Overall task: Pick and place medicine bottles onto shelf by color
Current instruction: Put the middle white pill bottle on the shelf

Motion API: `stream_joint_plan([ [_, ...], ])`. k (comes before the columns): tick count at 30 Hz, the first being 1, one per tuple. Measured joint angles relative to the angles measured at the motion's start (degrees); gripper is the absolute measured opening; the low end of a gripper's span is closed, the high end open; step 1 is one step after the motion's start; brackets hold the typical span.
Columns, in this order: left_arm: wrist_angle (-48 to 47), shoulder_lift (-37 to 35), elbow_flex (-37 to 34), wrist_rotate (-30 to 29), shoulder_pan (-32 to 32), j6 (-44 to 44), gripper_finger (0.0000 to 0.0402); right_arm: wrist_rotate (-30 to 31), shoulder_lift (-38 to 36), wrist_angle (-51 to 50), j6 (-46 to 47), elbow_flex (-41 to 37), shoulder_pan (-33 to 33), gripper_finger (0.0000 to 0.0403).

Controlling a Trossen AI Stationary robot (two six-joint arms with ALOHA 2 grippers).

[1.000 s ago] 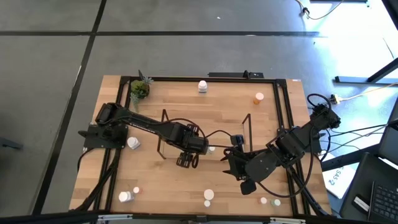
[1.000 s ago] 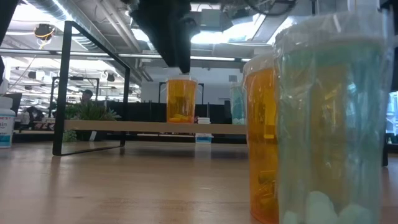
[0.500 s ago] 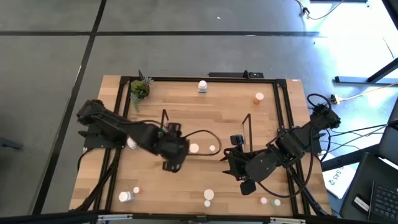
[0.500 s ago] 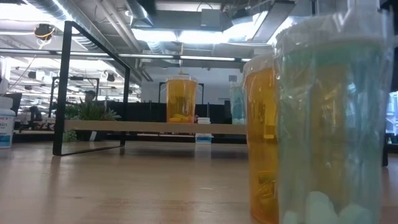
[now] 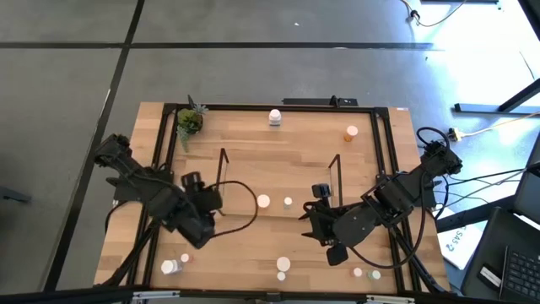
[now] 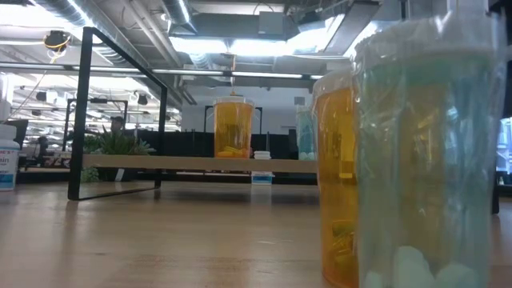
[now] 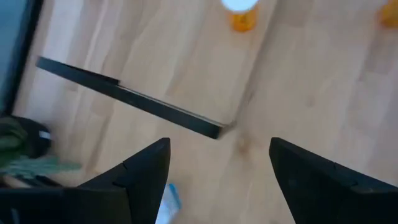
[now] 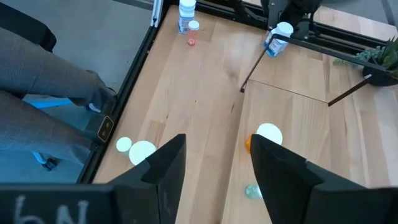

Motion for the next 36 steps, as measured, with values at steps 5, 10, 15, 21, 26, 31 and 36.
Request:
stream_joint_plan([
  [5,0.2,-1.8,-2.5,0.0,-2.4,-6.7,0.0268,0.0,0.0,0.0,0.0,0.0,0.0,0.0181],
  [10,0.1,-6.4,-9.8,0.7,-3.4,-14.7,0.0268,0.0,0.0,0.0,0.0,0.0,0.0,0.0181],
  [15,0.2,-10.8,-16.2,1.1,-3.6,-22.9,0.0268,0.0,0.0,0.0,0.0,0.0,0.0,0.0181],
  [21,0.1,-15.3,-24.3,7.1,-3.6,-29.9,0.0268,0.0,0.0,0.0,0.0,0.0,0.0,0.0181],
  [26,0.6,-15.9,-28.1,8.8,-3.6,-30.0,0.0268,0.0,0.0,0.0,0.0,0.0,0.0,0.0181],
  [31,0.8,-16.2,-30.4,11.0,-3.6,-28.2,0.0268,0.0,0.0,0.0,0.0,0.0,0.0,0.0181],
  [36,0.7,-16.2,-31.3,11.5,-3.6,-28.1,0.0268,0.0,0.0,0.0,0.0,0.0,0.0,0.0181],
])
